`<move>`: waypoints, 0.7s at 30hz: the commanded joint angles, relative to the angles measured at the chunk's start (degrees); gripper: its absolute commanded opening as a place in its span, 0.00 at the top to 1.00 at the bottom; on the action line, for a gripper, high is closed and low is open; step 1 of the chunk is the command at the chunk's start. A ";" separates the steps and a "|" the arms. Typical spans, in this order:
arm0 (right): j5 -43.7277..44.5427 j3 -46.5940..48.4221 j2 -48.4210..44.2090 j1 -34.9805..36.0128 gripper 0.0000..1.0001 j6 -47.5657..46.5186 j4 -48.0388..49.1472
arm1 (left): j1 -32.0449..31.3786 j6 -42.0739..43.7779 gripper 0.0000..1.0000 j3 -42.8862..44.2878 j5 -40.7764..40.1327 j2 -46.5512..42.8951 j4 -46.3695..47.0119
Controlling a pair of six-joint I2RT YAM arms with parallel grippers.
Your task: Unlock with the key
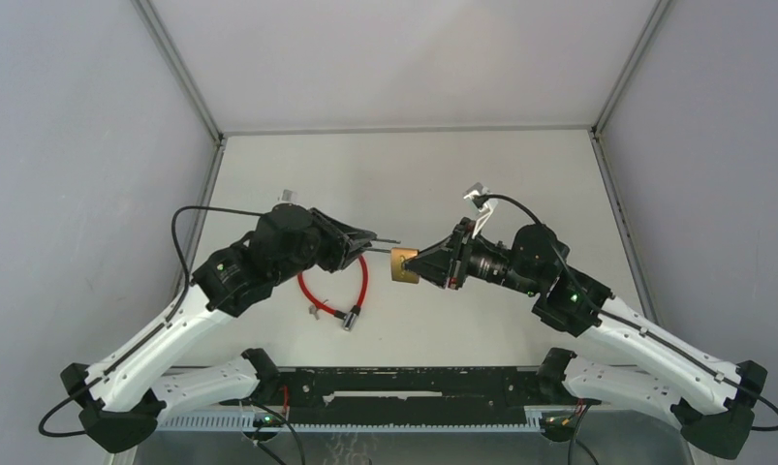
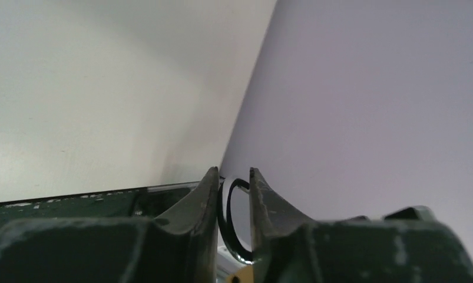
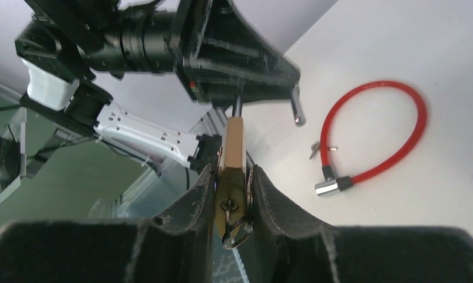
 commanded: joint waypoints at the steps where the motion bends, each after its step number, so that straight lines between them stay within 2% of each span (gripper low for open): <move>1: 3.90 3.66 0.18 1.86 1.00 4.05 6.93 | -0.31 -0.11 0.87 -0.31 -1.53 -1.58 5.17; 3: 5.20 3.16 -0.22 2.62 1.00 6.40 7.43 | -0.31 0.48 0.96 -0.54 -2.94 -1.87 5.46; 5: 7.33 2.25 -0.97 3.93 1.00 8.87 7.68 | -0.33 1.31 1.00 -0.97 -3.84 -1.94 6.31; 8: 10.71 0.55 -2.33 5.04 1.00 14.36 6.30 | -0.33 3.36 1.00 -3.14 -4.63 -2.36 10.52; 15: 16.24 -1.52 -2.96 3.84 1.00 31.78 -5.90 | -0.41 14.15 1.00 -10.90 -10.00 -5.75 25.29; 21: 10.14 -4.21 -1.30 0.56 1.00 43.13 -7.24 | -0.40 23.30 0.99 -23.74 -11.17 -9.56 46.63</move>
